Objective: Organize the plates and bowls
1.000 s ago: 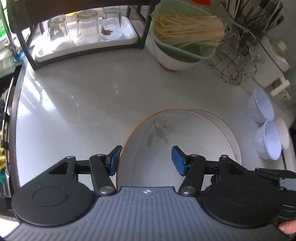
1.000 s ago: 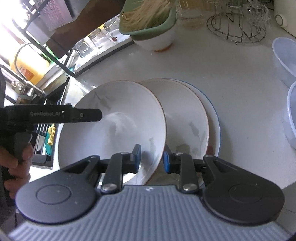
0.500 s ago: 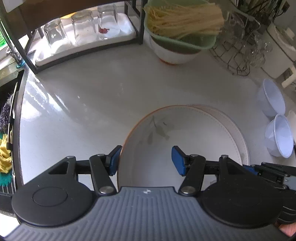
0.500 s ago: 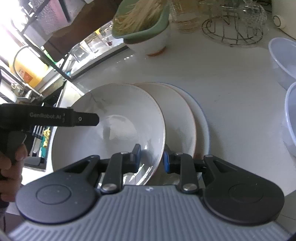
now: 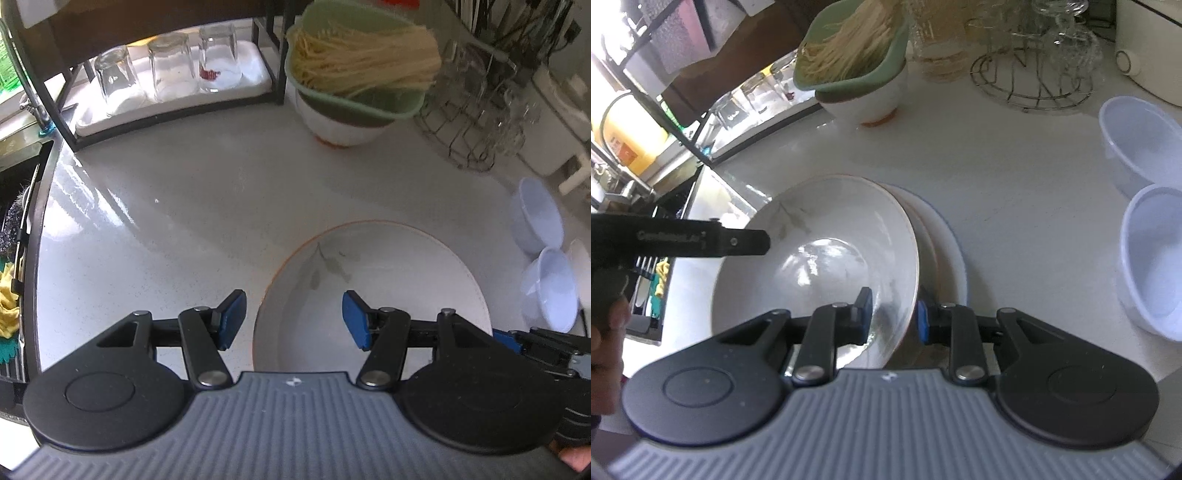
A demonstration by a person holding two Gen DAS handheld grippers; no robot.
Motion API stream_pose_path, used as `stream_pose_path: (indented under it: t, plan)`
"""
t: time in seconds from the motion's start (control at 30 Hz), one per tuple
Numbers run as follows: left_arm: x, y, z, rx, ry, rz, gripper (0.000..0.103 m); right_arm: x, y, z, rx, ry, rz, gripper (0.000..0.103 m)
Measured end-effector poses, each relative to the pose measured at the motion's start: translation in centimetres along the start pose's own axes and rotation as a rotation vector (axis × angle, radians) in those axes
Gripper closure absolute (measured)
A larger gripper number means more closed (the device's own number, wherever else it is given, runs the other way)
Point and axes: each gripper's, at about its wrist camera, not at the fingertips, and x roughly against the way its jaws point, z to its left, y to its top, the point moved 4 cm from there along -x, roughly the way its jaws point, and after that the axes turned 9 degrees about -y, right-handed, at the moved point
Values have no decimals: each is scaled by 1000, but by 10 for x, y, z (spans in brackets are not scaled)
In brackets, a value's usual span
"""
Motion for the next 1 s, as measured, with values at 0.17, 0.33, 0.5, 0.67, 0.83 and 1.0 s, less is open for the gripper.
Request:
stream_pose_path:
  t: [0.17, 0.33, 0.5, 0.67, 0.83, 1.0]
  plan:
    - [20, 1, -5, 37, -24, -56, 40, 9, 0, -3, 26, -11, -10, 76]
    - [41, 2, -20, 29, -29, -110, 40, 16, -2, -2, 62, -32, -23, 76]
    - [58, -3, -38, 22, -40, -155, 40, 19, -5, -1, 114, -89, -48, 76]
    - [75, -7, -47, 80, -54, -203, 40, 30, -5, -6, 146, -97, -82, 76]
    - [95, -12, -64, 58, -44, -232, 40, 51, -2, -11, 141, -55, -127, 76]
    - [121, -18, -74, 54, -62, -268, 40, 86, 6, -18, 131, -31, -207, 76]
